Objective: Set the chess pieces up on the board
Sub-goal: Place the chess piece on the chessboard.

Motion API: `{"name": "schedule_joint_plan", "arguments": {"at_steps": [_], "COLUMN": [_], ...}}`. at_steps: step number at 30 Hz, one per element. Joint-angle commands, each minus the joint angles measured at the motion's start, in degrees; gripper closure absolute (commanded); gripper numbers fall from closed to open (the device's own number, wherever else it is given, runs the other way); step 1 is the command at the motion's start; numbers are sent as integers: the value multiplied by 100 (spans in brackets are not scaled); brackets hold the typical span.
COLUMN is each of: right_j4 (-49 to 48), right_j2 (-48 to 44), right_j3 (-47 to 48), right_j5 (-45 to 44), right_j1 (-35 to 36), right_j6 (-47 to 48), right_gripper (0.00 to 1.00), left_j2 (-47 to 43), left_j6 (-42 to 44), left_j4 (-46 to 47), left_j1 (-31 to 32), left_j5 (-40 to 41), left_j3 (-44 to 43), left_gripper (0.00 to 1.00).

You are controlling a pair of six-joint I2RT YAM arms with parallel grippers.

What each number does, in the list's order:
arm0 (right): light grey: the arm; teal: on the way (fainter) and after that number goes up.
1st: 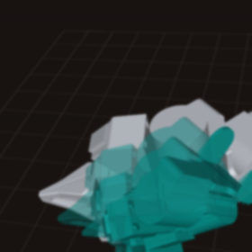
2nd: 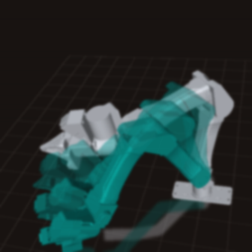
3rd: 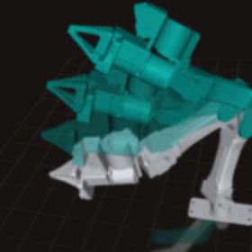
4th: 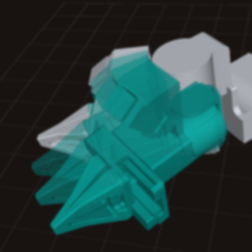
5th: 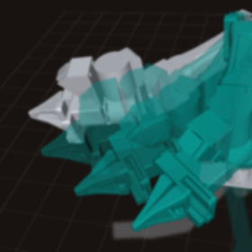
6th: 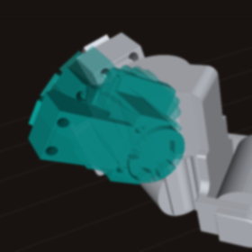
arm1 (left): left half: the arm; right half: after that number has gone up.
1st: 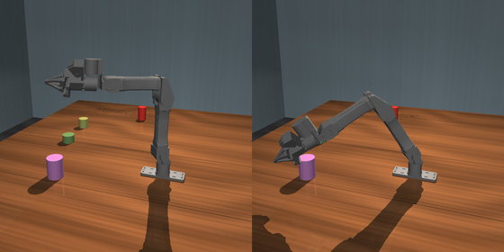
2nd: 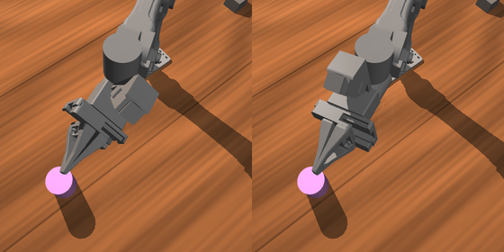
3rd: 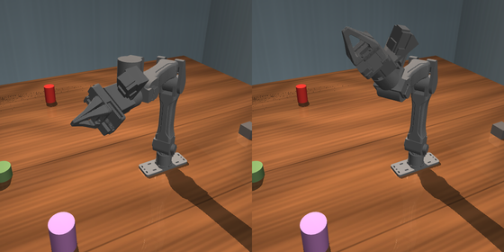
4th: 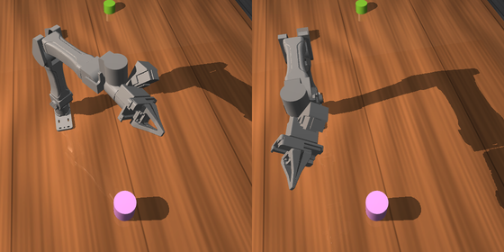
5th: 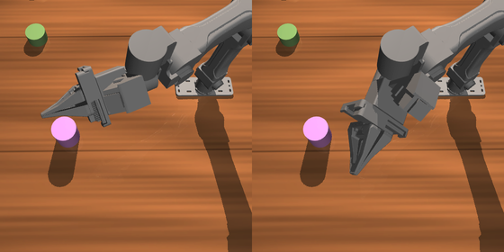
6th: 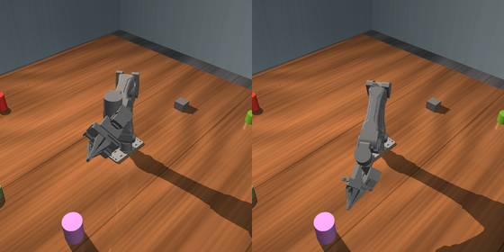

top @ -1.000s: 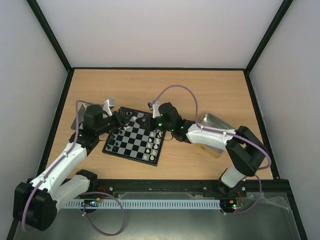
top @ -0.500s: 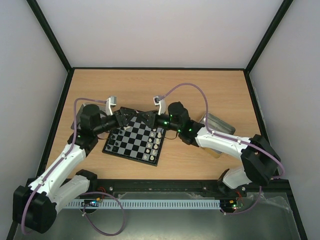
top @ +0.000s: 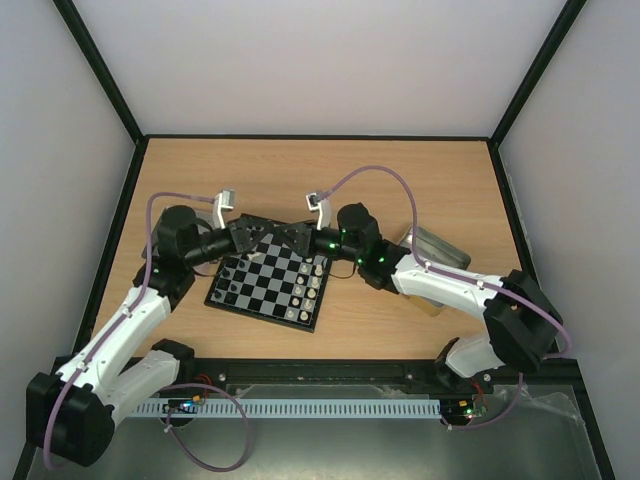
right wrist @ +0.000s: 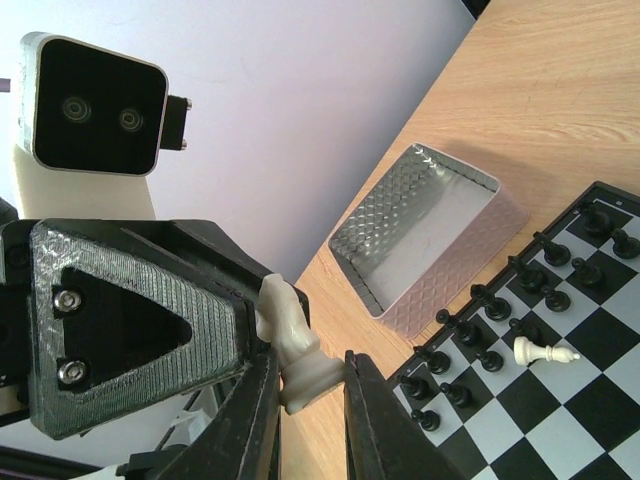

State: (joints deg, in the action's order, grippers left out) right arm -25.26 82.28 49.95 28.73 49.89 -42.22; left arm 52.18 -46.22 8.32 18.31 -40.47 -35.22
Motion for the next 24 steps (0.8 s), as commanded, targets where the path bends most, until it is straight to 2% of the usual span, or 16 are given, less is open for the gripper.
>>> {"name": "schedule_joint_plan", "arguments": {"at_steps": [1, 4, 8, 14, 16, 20, 24], "right_j4": [-112, -37, 109, 643, 831, 1376, 2152], "right_j2": [-201, -225, -266, -534, -667, -916, -1152], "right_j3": [-66, -56, -24, -32, -74, -124, -99], "right_j5": [200, 215, 186, -472, -902, -2275, -3940], "right_j1": [36, 31, 30, 24, 23, 10, -10], "right_j6": [159, 228, 287, 442, 450, 294, -112], "right_gripper": [87, 87, 83, 59, 54, 53, 53], "left_j2": [-12, -24, -27, -9, 15, 123, 330], "left_j6": [249, 440, 576, 1014, 1182, 1453, 1694], "left_j4": [-7, -236, -340, -889, -1144, -1470, -1728], "left_j1": [-26, -28, -24, -20, -13, 147, 806], "left_j5": [-320, -296, -283, 277, 515, 1081, 2029], "left_j3": [-284, -348, -408, -662, -753, -885, -1040], "left_gripper": [83, 86, 95, 97, 97, 97, 96]}}
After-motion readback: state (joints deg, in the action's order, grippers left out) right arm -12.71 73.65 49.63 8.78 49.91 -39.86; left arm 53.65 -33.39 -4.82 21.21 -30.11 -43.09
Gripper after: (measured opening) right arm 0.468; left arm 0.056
